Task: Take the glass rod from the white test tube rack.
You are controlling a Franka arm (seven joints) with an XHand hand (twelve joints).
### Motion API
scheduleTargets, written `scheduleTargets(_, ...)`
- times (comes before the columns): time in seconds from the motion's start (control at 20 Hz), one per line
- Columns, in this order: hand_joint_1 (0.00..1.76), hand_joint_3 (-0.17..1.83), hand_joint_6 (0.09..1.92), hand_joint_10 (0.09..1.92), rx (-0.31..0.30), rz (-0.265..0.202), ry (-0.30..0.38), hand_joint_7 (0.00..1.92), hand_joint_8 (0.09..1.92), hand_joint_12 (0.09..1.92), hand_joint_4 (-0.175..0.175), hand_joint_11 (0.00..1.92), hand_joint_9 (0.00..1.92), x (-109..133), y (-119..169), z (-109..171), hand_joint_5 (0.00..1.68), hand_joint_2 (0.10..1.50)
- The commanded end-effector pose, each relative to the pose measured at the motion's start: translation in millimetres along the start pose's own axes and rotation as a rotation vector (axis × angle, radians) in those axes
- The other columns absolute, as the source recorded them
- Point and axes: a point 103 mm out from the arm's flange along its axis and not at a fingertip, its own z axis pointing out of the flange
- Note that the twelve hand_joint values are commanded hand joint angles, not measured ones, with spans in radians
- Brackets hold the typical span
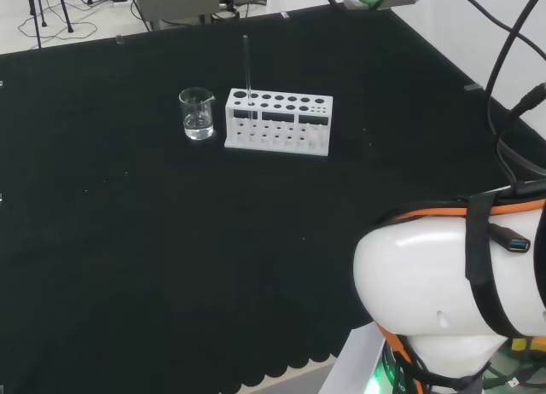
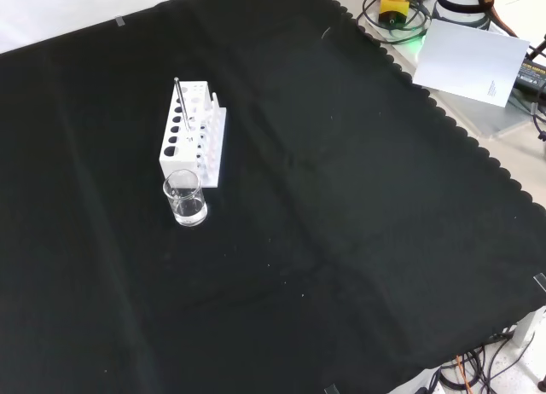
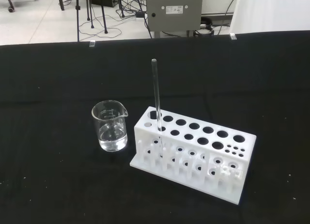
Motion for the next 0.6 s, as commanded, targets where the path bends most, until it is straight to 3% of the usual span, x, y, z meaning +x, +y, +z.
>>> scheduleTargets(0.05, 0.71, 0.58, 0.17, 0.57, -0.010, -0.004, -0.018, 0.17, 0.47, 1.14, -0.141, 0.22, 0.37, -0.4, 1.0, 0.7, 0.11, 0.78)
scheduleTargets(0.15, 0.59, 0.47, 0.09, 0.67, -0.006, -0.008, -0.023, 0.04, 0.42, 1.17, -0.135, 0.05, 0.09, -1.5, 3.6, 2.3, 0.03, 0.88)
scheduleTargets(0.25, 0.56, 0.43, 0.09, 0.71, -0.005, -0.014, -0.026, 0.01, 0.42, 1.18, -0.133, 0.01, 0.02, -2.3, 6.8, 4.3, 0.02, 0.91)
scheduleTargets(0.6, 0.54, 0.40, 0.09, 0.93, -0.012, -0.030, -0.017, 0.00, 0.73, 1.41, -0.139, 0.00, 0.14, -5.6, 35.9, 15.8, 0.06, 0.93)
